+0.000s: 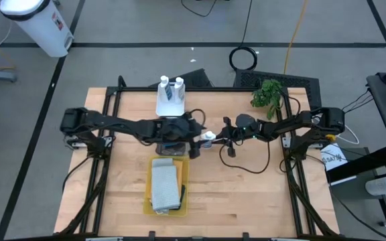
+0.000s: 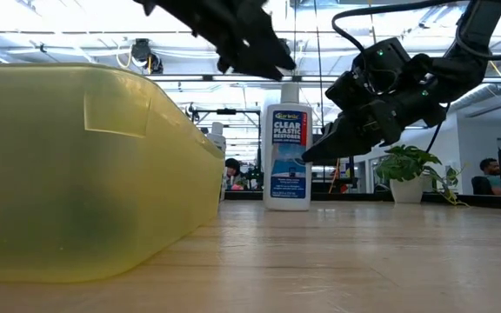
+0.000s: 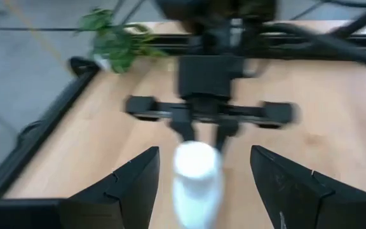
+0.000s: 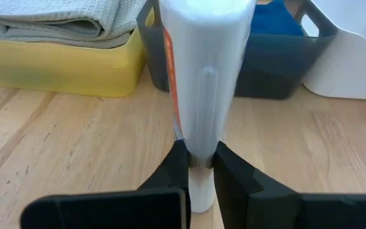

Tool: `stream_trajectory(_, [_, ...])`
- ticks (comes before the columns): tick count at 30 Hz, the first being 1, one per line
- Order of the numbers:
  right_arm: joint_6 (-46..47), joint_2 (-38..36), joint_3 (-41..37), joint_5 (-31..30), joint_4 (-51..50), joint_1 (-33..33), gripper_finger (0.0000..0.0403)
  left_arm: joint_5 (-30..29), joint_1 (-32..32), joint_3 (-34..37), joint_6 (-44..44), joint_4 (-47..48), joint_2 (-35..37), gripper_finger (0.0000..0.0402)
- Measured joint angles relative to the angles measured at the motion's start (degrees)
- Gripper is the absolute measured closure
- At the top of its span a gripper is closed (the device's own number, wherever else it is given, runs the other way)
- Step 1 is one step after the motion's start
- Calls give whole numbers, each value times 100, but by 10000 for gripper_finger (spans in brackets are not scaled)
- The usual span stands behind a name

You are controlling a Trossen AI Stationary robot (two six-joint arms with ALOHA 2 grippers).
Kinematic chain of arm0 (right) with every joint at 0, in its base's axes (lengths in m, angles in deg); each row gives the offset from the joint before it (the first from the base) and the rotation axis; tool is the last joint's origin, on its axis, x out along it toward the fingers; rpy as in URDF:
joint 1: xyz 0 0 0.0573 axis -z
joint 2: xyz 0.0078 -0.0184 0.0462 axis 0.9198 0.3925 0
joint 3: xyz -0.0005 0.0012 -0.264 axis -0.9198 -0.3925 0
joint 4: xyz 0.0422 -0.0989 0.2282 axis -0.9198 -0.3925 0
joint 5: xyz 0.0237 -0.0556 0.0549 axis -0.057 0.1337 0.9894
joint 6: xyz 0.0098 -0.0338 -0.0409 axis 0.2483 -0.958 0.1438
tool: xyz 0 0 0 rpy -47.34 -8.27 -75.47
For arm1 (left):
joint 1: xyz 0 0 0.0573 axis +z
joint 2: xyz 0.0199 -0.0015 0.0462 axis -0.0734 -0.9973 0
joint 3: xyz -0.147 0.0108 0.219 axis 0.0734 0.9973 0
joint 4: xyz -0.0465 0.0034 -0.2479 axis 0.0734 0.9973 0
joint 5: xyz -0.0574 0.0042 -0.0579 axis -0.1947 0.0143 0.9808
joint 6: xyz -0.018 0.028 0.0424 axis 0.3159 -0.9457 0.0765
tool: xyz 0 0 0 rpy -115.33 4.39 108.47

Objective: Pick & Place Kitchen Items
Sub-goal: Put the white plastic restorer bottle into the white bin

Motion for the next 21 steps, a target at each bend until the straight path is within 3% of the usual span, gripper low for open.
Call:
stream_trajectory(3, [2,2,-2,-2,1,0,379,-171,130,-218,6,66,-277,151])
stream_trajectory(9, [-5,4,-2,-4,0,0,379,608,364,-258,-45,79,-549,151])
stream_trajectory(21, [14,7,-2,-16,-5,4,378,769,582,-254,-259,-1,-738,151])
